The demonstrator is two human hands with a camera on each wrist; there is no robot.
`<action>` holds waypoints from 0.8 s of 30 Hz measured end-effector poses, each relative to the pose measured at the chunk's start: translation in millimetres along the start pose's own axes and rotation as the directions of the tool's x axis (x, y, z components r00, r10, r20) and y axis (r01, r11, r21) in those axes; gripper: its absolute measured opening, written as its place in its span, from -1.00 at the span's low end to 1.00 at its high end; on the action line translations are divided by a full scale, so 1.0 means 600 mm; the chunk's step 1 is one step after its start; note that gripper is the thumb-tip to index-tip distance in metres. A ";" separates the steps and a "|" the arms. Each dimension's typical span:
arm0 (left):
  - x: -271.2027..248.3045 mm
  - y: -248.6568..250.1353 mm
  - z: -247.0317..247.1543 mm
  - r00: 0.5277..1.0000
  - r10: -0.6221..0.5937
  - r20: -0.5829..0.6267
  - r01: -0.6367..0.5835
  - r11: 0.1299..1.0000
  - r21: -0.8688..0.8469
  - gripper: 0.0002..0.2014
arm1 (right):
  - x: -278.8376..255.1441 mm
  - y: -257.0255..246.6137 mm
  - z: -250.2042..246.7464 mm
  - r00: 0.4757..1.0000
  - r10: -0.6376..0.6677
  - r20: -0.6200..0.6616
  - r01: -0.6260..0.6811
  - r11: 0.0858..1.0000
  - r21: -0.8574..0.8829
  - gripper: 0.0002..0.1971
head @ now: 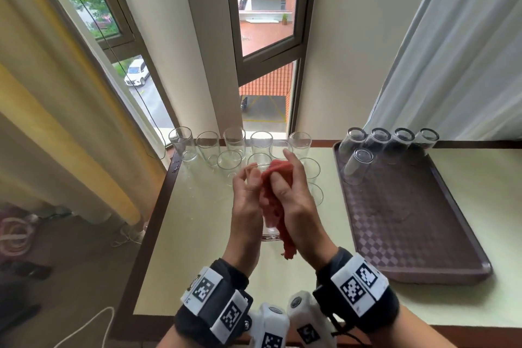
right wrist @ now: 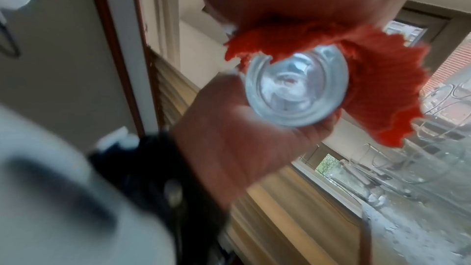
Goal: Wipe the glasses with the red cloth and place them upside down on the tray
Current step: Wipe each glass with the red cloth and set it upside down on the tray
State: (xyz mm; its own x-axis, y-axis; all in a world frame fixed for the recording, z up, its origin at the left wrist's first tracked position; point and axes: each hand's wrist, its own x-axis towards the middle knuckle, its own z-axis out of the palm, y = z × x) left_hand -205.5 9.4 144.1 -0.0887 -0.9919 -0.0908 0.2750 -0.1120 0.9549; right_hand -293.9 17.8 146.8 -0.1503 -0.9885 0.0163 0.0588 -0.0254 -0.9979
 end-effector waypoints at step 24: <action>0.007 0.018 0.003 0.998 0.058 -0.022 -0.055 0.990 0.131 -0.41 | 0.009 0.006 0.000 0.997 -0.005 -0.083 0.010 0.998 0.067 -0.27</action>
State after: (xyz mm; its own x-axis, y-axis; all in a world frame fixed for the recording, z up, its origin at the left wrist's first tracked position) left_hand -204.8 4.0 154.9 -0.0511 -0.9978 -0.0412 0.1513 -0.0485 0.9873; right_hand -294.3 12.4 143.6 -0.2315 -0.9727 0.0157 0.1237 -0.0454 -0.9913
